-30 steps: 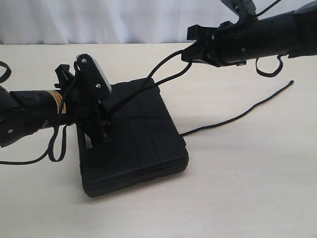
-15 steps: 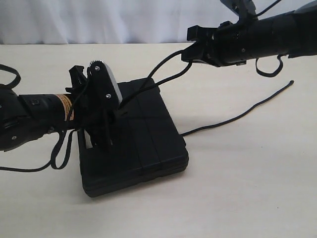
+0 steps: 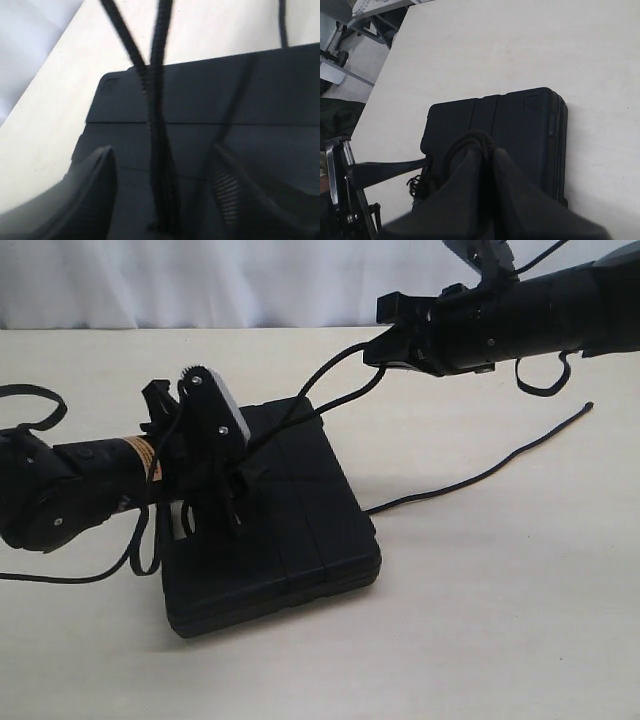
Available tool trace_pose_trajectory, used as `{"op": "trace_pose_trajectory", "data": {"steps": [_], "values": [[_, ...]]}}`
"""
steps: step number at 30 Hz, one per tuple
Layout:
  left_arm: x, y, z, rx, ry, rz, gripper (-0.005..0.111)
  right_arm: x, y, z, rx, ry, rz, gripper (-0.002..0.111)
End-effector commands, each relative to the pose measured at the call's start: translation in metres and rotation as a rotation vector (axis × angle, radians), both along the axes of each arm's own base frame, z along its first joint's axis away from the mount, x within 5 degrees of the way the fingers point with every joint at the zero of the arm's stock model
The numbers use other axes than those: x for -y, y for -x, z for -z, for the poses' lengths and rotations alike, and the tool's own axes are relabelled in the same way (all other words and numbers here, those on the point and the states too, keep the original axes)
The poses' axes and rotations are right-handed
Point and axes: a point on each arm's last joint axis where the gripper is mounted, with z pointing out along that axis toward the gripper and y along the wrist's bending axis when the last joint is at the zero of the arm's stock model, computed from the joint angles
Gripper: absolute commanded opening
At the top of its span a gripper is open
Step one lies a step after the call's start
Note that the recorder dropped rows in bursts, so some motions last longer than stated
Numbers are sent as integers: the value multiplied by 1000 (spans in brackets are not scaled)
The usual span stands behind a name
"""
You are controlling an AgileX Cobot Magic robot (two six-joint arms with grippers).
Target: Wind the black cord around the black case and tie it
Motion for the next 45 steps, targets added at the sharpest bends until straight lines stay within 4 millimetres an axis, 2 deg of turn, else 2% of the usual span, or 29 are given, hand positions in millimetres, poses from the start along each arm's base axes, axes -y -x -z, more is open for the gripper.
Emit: {"op": "trace_pose_trajectory", "data": {"steps": [1, 3, 5, 9, 12, 16, 17, 18, 19, 22, 23, 24, 25, 27, 29, 30, 32, 35, 38, 41, 45], "values": [[-5, -5, 6, -20, 22, -66, 55, -1, 2, -4, 14, 0, -17, 4], [-5, -5, 13, -44, 5, -58, 50, -1, 2, -4, 14, 0, -17, 4], [-3, -3, 19, -57, -34, -11, 41, -1, 2, -4, 14, -2, -16, 4], [-3, -2, 22, -73, -62, 15, 17, -1, 1, -4, 16, 0, -11, 5], [-3, -2, 21, -69, -60, 16, 0, 0, 1, -4, 12, -2, -2, 13], [-2, -3, 19, -49, -36, 9, 0, 0, 1, -6, 14, -4, -1, 34], [-1, -5, 17, -28, -11, 0, 0, 1, 2, -10, 25, -7, 4, 46], [-1, -6, 16, -16, 4, -10, 0, 4, 3, -14, 35, -8, 12, 52], [-1, -7, 14, 3, 19, -15, 0, 12, 4, -22, 46, -18, 39, 60], [-2, -9, 12, 16, 47, -47, 0, 41, 8, -33, 42, 51, 114, 62], [-1, -10, 11, 31, 60, -53, 0, 59, 8, -31, 1, 116, 186, 62], [-1, -10, 10, 34, 60, -50, 0, 70, 9, -28, -30, 164, 225, 62], [-1, -9, 10, 34, 59, -48, 0, 90, 10, -21, -94, 285, 310, 62], [-1, -10, 10, 36, 60, -48, 0, 108, 11, -9, -162, 460, 384, 62], [-1, -10, 9, 44, 64, -47, 0, 117, 12, 3, -229, 577, 445, 62], [-1, -10, 9, 48, 66, -47, 0, 122, 10, 15, -266, 687, 442, 62], [0, -11, 8, 64, 76, -45, 0, 120, -1, 31, -329, 749, 450, 62], [0, -11, 7, 68, 76, -42, 0, 121, -26, 47, -447, 777, 476, 62], [0, -11, 7, 73, 80, -43, 0, 124, -45, 60, -470, 786, 511, 62], [0, -11, 7, 72, 87, -48, 0, 123, -58, 73, -471, 776, 525, 62], [0, -12, 5, 56, 164, -91, 0, 132, -73, 86, -494, 744, 586, 62]]}}
